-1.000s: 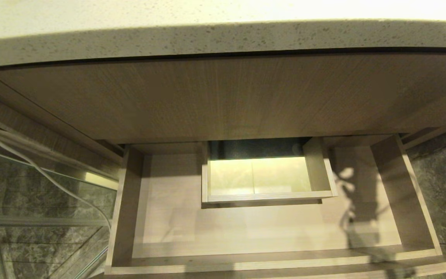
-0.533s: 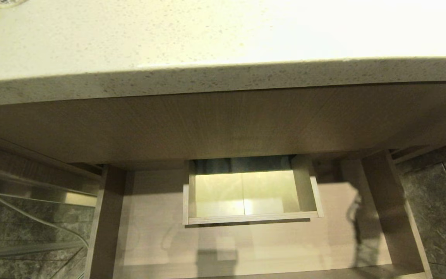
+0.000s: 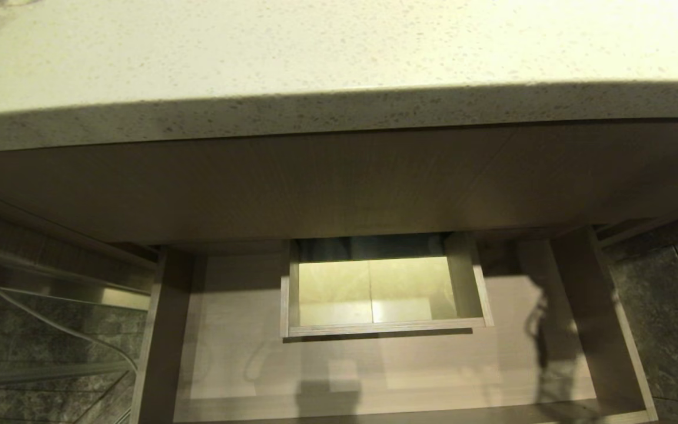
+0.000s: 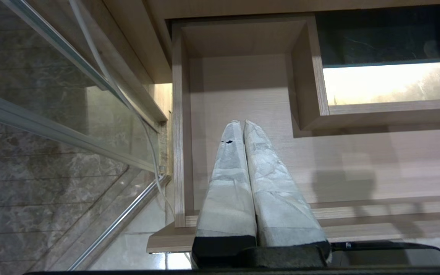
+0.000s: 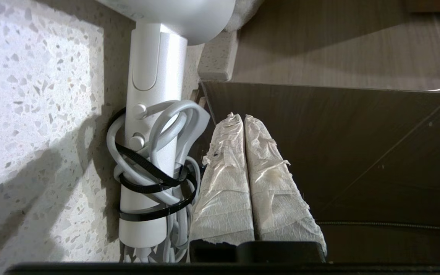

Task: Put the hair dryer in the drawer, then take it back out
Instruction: Pick up the hairdryer

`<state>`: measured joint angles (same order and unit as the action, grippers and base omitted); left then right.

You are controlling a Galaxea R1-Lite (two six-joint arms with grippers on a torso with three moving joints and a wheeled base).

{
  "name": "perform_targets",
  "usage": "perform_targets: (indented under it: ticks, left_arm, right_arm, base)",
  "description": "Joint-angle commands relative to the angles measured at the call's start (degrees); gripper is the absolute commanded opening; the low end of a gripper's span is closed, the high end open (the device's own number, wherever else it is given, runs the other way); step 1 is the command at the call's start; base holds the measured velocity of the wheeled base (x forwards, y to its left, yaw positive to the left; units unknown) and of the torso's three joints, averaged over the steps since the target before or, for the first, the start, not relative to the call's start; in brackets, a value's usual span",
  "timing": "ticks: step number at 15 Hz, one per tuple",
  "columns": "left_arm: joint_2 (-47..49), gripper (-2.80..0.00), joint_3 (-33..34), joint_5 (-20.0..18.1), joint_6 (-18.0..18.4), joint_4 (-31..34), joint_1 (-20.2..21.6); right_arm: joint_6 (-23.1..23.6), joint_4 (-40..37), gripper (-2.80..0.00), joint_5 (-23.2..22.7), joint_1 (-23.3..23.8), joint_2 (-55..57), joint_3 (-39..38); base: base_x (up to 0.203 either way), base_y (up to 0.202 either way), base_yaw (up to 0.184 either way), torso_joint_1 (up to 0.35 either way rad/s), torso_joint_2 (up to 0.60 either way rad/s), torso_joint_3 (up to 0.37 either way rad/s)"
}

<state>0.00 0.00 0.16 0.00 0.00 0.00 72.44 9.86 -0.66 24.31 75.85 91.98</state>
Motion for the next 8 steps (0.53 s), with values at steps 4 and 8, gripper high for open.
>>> perform_targets:
  ticks: [4, 8]
  left_arm:
    - [0.00, -2.80, 0.00, 0.02, -0.08, 0.00, 0.00]
    - [0.00, -2.80, 0.00, 0.02, -0.09, 0.00, 0.00]
  right_arm:
    - [-0.32, -0.01, -2.80, 0.44, -1.37, 0.17, -1.36]
    - [-1.42, -0.19, -2.80, 0.70, -3.34, 0.63, -2.64]
  base:
    - [0.000, 0.000, 0.000, 0.000, 0.00, 0.000]
    - [0.000, 0.000, 0.000, 0.000, 0.00, 0.000]
